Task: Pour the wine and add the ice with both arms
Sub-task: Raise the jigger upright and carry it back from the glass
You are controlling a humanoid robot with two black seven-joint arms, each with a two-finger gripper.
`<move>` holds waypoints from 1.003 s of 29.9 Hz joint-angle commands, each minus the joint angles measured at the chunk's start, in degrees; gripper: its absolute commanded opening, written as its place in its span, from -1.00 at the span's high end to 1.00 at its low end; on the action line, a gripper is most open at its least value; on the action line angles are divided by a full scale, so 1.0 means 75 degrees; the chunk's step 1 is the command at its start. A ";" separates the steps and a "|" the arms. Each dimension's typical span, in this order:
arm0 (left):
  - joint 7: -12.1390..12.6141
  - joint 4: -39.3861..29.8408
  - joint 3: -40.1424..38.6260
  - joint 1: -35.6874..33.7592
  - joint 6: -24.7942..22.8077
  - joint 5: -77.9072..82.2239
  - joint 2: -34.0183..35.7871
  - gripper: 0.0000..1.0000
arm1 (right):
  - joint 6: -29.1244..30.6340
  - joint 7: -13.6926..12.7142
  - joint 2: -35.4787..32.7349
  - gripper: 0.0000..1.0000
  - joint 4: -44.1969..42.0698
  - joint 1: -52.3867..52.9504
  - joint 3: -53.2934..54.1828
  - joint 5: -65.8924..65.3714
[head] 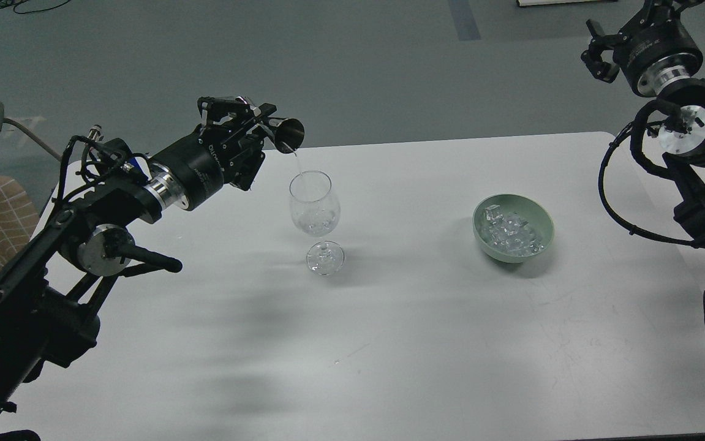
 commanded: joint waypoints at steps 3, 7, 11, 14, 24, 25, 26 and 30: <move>-0.0040 -0.0022 -0.0012 -0.0110 0.0007 0.0011 0.0082 1.00 | -0.0002 0.0000 -0.0022 -1.00 0.0002 -0.0012 0.0000 0.0000; -0.0075 -0.0034 -0.0012 -0.0110 0.0007 0.0419 0.0129 1.00 | -0.0002 0.0000 -0.0022 -1.00 0.0002 -0.0012 0.0000 0.0000; -0.0285 -0.0057 -0.0012 -0.0110 -0.0004 0.0760 0.0140 1.00 | -0.0002 0.0000 -0.0010 -1.00 0.0013 -0.0012 0.0000 0.0000; -0.0297 -0.0162 -0.0012 -0.0110 0.0007 0.0820 0.0187 1.00 | -0.0002 0.0000 -0.0022 -1.00 0.0002 -0.0012 0.0000 0.0000; -0.0309 -0.0514 0.0011 -0.0122 -0.0004 0.1510 0.0234 1.00 | -0.0002 0.0000 -0.0022 -1.00 0.0002 0.0000 0.0011 0.0000; -0.0309 -0.0526 0.0011 -0.0122 -0.0004 0.1593 0.0234 1.00 | -0.0002 0.0000 -0.0022 -1.00 0.0002 0.0000 0.0011 0.0000; -0.0309 -0.0572 0.0011 -0.0122 0.0007 0.1733 0.0234 1.00 | -0.0002 0.0000 -0.0022 -1.00 0.0002 0.0011 0.0011 0.0000; -0.0332 -0.0631 0.0011 -0.0145 -0.0004 0.2131 0.0234 1.00 | -0.0002 0.0000 -0.0010 -1.00 0.0002 0.0046 0.0000 0.0000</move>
